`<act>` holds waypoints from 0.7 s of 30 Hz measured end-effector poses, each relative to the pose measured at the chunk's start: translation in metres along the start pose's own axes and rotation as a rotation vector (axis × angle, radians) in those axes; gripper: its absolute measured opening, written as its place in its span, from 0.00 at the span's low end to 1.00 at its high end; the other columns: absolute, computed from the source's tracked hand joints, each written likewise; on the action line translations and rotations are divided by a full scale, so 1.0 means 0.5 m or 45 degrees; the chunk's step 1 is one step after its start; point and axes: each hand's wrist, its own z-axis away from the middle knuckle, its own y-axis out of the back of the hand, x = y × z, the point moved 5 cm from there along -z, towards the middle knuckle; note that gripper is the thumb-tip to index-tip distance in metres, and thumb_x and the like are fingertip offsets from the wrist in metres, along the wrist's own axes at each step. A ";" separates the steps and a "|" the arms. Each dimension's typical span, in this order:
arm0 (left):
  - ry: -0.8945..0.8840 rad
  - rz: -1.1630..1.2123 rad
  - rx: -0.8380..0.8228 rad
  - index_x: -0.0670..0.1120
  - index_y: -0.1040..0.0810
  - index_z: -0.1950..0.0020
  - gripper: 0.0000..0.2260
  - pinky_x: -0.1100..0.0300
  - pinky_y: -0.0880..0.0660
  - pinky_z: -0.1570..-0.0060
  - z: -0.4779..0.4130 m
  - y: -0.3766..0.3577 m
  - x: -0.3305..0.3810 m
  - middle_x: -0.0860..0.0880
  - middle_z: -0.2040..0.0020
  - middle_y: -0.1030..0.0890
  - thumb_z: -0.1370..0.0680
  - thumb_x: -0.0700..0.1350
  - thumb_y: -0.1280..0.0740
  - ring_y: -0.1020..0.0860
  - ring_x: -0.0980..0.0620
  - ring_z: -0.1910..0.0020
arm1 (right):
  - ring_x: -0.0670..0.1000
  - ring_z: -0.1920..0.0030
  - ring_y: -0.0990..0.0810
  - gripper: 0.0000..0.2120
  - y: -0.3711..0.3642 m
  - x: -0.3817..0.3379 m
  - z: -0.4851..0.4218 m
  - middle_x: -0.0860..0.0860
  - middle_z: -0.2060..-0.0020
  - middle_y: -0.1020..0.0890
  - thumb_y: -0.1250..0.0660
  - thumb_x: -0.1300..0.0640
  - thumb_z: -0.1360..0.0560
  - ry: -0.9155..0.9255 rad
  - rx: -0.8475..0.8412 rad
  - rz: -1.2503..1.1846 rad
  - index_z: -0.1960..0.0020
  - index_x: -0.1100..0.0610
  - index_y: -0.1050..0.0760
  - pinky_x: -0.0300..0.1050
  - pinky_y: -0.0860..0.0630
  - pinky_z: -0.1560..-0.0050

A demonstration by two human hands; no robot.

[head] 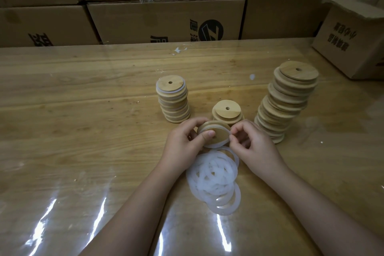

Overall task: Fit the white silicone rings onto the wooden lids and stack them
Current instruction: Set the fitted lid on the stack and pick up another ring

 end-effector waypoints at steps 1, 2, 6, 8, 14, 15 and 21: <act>0.004 0.012 -0.006 0.58 0.23 0.53 0.11 0.59 0.26 0.66 0.000 0.000 -0.001 0.62 0.69 0.22 0.27 0.41 0.28 0.26 0.53 0.71 | 0.42 0.61 0.25 0.11 0.000 0.000 0.000 0.43 0.62 0.25 0.33 0.63 0.29 -0.012 -0.007 -0.003 0.60 0.48 0.29 0.30 0.31 0.64; 0.008 0.026 -0.011 0.58 0.23 0.53 0.11 0.60 0.26 0.67 0.000 0.001 -0.002 0.62 0.69 0.22 0.26 0.41 0.29 0.26 0.55 0.71 | 0.42 0.61 0.25 0.11 -0.001 -0.001 -0.001 0.43 0.62 0.25 0.33 0.63 0.29 -0.015 -0.017 0.000 0.61 0.48 0.29 0.30 0.31 0.64; 0.057 0.088 -0.033 0.55 0.23 0.53 0.09 0.59 0.25 0.67 0.001 0.001 -0.006 0.59 0.69 0.22 0.25 0.40 0.30 0.24 0.57 0.71 | 0.43 0.62 0.25 0.07 -0.005 -0.003 -0.002 0.44 0.62 0.25 0.32 0.63 0.29 -0.021 -0.046 0.001 0.60 0.53 0.27 0.31 0.31 0.64; 0.069 0.108 -0.056 0.54 0.24 0.53 0.08 0.61 0.26 0.67 0.002 -0.002 -0.007 0.58 0.68 0.21 0.25 0.41 0.30 0.24 0.57 0.71 | 0.43 0.62 0.25 0.05 -0.003 -0.001 -0.003 0.44 0.61 0.25 0.32 0.64 0.28 -0.029 -0.035 0.008 0.59 0.56 0.26 0.31 0.31 0.64; -0.016 -0.021 -0.085 0.58 0.24 0.53 0.10 0.63 0.31 0.68 0.006 -0.009 0.000 0.59 0.64 0.23 0.27 0.44 0.28 0.30 0.58 0.70 | 0.45 0.60 0.22 0.03 0.007 -0.007 -0.001 0.49 0.59 0.22 0.32 0.66 0.28 0.045 0.056 0.023 0.58 0.59 0.24 0.33 0.26 0.63; -0.043 -0.031 -0.090 0.59 0.24 0.52 0.10 0.64 0.31 0.67 0.007 -0.010 0.004 0.59 0.62 0.22 0.28 0.45 0.28 0.30 0.58 0.69 | 0.45 0.59 0.22 0.04 0.008 -0.008 -0.001 0.49 0.58 0.22 0.32 0.66 0.28 0.059 0.070 0.014 0.58 0.59 0.24 0.33 0.26 0.63; -0.052 -0.035 -0.046 0.62 0.24 0.52 0.11 0.58 0.27 0.64 0.004 -0.005 0.005 0.60 0.61 0.21 0.28 0.46 0.30 0.27 0.53 0.68 | 0.45 0.59 0.22 0.04 0.011 -0.006 -0.003 0.49 0.61 0.22 0.32 0.68 0.29 0.047 0.107 -0.039 0.60 0.60 0.24 0.29 0.29 0.64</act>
